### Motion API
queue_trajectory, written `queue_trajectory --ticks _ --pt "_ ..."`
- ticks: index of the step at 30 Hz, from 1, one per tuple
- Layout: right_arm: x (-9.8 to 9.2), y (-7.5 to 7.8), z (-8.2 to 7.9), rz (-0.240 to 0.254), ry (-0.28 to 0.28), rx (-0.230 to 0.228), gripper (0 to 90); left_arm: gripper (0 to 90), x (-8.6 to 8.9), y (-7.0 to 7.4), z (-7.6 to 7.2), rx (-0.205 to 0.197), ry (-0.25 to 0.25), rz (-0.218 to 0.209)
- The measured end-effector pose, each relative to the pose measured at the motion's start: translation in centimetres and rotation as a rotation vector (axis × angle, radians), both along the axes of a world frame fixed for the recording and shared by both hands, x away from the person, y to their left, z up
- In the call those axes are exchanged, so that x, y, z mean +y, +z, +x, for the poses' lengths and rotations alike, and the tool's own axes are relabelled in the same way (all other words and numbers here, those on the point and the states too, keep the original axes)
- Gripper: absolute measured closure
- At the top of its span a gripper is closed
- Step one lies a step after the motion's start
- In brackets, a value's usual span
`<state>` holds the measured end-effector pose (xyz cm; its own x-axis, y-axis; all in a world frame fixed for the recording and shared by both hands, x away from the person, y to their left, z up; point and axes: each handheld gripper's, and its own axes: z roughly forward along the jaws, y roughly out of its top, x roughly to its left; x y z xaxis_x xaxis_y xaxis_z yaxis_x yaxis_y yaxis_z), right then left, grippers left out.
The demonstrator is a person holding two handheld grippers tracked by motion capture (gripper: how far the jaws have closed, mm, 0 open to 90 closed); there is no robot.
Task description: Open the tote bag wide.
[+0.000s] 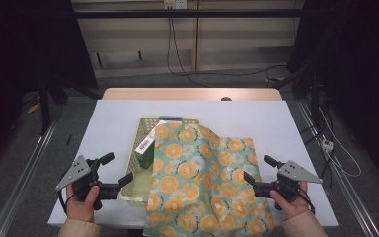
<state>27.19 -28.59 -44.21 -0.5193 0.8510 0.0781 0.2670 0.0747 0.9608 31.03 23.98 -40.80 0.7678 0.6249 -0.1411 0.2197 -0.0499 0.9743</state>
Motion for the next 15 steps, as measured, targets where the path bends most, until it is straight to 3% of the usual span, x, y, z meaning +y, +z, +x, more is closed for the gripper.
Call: queue_trajectory --ticks 7,15 --pt "-0.08 0.02 0.08 0.005 0.000 0.001 4.1 2.2 -0.07 0.11 0.01 -0.006 -0.004 -0.008" --pt "-0.06 0.01 0.81 0.004 0.006 0.038 4.5 2.2 -0.08 0.14 0.12 -0.013 -0.012 -0.002"
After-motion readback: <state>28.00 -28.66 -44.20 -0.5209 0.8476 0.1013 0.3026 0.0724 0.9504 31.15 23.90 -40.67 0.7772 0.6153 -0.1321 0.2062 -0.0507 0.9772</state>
